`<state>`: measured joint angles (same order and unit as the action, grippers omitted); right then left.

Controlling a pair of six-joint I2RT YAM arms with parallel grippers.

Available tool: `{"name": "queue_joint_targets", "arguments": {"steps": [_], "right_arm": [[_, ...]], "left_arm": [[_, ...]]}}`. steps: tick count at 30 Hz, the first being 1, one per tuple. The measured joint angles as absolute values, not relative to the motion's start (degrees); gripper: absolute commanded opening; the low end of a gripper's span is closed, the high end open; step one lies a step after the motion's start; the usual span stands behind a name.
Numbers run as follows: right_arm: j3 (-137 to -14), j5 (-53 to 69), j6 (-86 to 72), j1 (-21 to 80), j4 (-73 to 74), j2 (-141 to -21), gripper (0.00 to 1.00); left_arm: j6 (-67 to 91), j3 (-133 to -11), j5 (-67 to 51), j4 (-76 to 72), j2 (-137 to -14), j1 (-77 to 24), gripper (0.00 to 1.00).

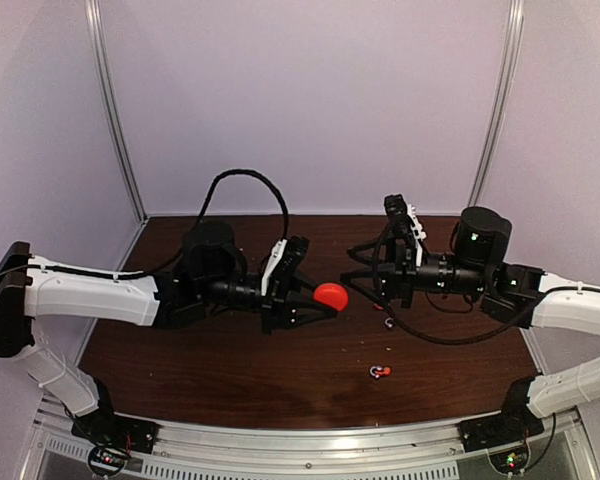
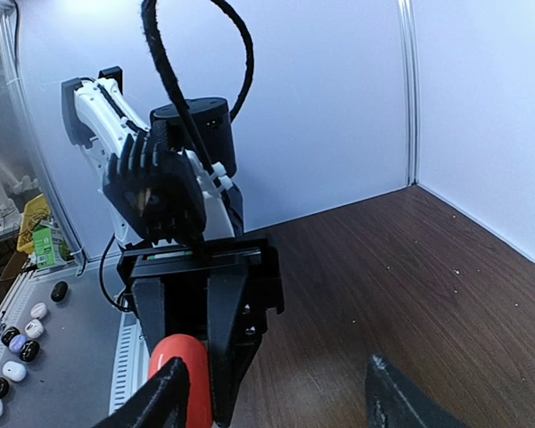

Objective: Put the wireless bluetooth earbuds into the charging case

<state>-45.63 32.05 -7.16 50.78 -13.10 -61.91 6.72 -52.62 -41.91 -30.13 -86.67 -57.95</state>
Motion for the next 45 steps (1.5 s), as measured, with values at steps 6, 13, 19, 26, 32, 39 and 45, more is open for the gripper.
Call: {"name": "queue_joint_targets", "arguments": {"steps": [6,13,19,26,32,39,45], "right_arm": [[-45.63,35.11,-6.26,51.42,-13.08,-61.93,0.81],[-45.84,35.55,-4.75,52.82,-12.08,-62.63,0.88],[-47.00,33.30,-4.27,53.41,-9.63,-65.34,0.88],[-47.16,31.55,-4.54,53.39,-9.58,-65.54,0.88],[-47.22,32.45,-6.02,52.71,-9.76,-65.41,0.88],[-47.22,34.48,-7.75,51.55,-10.17,-64.82,0.87],[-47.22,34.98,-8.21,50.89,-10.11,-64.01,0.87]], "left_arm": [[6.76,-53.10,-42.44,-29.91,-86.67,-58.13,0.06],[6.83,-53.32,-42.52,-29.87,-86.67,-58.13,0.06],[6.79,-53.49,-42.81,-29.85,-86.67,-58.13,0.06],[6.70,-53.49,-43.09,-29.04,-86.67,-58.13,0.06],[6.22,-53.49,-43.07,-29.10,-86.67,-58.13,0.06],[5.82,-53.49,-43.00,-29.95,-86.67,-58.13,0.06],[5.65,-53.49,-42.98,-30.22,-86.67,-58.13,0.05]]}}
